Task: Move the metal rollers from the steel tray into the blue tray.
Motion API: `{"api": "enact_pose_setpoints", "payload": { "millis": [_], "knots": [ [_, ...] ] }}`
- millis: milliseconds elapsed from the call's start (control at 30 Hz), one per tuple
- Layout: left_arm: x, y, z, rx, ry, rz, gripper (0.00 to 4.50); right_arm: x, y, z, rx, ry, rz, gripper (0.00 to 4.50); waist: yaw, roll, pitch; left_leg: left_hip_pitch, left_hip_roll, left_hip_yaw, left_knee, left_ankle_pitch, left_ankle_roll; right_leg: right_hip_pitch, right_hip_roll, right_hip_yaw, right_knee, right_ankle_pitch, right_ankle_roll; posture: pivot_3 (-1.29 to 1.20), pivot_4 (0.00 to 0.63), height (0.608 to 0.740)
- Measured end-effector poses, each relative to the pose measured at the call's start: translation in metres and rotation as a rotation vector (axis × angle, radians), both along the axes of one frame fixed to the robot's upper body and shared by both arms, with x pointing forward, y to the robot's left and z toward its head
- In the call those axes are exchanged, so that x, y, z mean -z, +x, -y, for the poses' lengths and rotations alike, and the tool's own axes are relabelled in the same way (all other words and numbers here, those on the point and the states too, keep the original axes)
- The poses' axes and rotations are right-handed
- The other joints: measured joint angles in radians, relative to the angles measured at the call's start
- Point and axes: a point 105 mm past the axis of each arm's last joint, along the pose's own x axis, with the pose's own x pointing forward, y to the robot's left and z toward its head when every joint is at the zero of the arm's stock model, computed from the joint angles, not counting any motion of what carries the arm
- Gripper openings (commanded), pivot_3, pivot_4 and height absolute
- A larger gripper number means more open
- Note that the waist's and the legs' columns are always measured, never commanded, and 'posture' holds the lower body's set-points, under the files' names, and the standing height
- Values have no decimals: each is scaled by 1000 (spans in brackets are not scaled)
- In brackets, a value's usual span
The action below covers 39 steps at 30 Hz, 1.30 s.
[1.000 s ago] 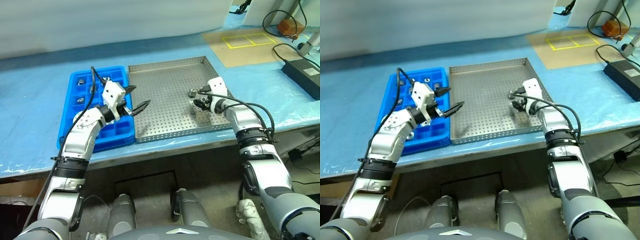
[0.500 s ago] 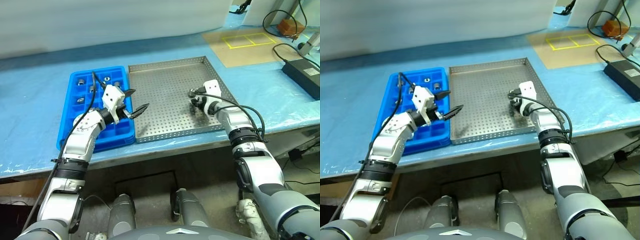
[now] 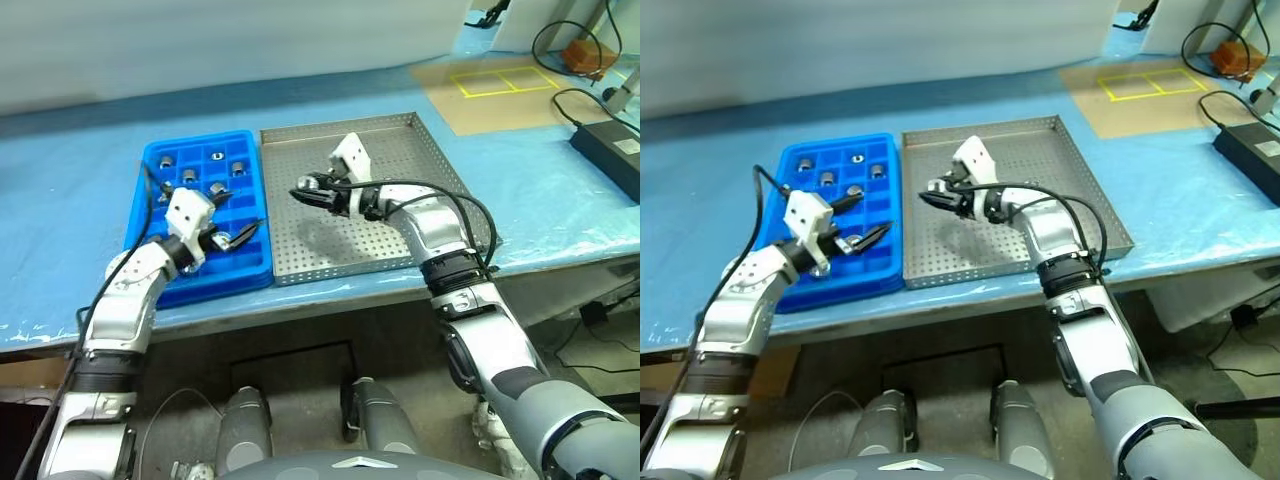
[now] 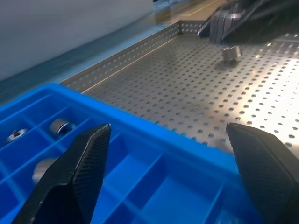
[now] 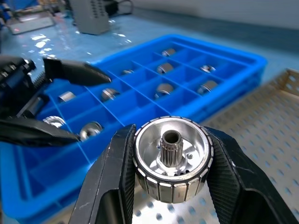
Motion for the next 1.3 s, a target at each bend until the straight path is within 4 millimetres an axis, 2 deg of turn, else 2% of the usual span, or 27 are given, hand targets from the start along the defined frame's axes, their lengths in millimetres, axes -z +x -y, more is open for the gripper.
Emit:
{"api": "enact_pose_setpoints", "payload": {
  "millis": [133,267,400,533,700,833,900,1000,1100,1200,1300],
  "knots": [
    [3,-16,-27,-104,22,-11,4206,-10,0,-28,-73,-4,30,1674,22,0,0,1,0,0,-3,1,-1,0,0,0,0,-1,1,140,150,740],
    [2,-36,-51,-208,48,-18,4206,-4,7,-51,-57,-40,57,1674,39,-2,1,0,1,-1,-5,1,-2,-3,0,0,0,-2,1,213,150,740],
    [-5,-51,-58,-270,62,-9,4206,6,2,-72,-106,-68,60,1674,68,-3,2,-1,3,-1,-8,1,-2,-5,-1,0,-1,-2,-2,273,150,740],
    [-12,-63,-53,-296,59,2,4206,27,-13,-86,-212,-168,71,1674,90,-3,2,-2,5,-1,-9,1,-2,-6,-1,0,-1,-3,-3,304,150,740],
    [-12,-68,-49,-322,42,-10,4206,39,-14,-84,-231,-208,59,1674,109,-3,2,-1,5,-1,-9,1,-3,-6,0,0,1,-4,-1,309,150,740],
    [-12,-67,-48,-324,40,-13,4206,39,-25,-83,-343,-216,45,1674,110,-3,2,-1,6,-1,-9,1,-3,-6,0,0,1,-5,1,298,150,740],
    [-12,-65,-50,-325,37,-14,4206,40,-25,-83,-342,-217,46,1674,110,-3,2,-1,6,-1,-9,1,-3,-6,0,0,1,-4,-1,298,150,740],
    [-10,-63,-53,-326,34,-12,4206,41,-9,-78,-200,-209,49,1674,111,-3,2,-1,6,-1,-9,2,-4,-6,0,0,1,-3,-2,298,150,740],
    [-7,-62,-56,-322,33,-16,4206,44,11,-60,-60,-256,66,1674,111,-3,2,-2,5,-1,-9,2,-4,-6,0,0,1,-3,-2,260,150,740],
    [-5,-59,-59,-321,30,-14,4206,52,18,-47,-26,-317,68,1674,111,-3,2,-2,6,-1,-9,2,-4,-7,0,0,1,-3,-2,252,150,740],
    [-7,-54,-57,-309,25,-3,4206,53,21,-43,0,-337,93,1674,108,-3,2,-2,6,-1,-9,2,-4,-8,0,0,1,-3,-2,241,150,740]
  ]
}}
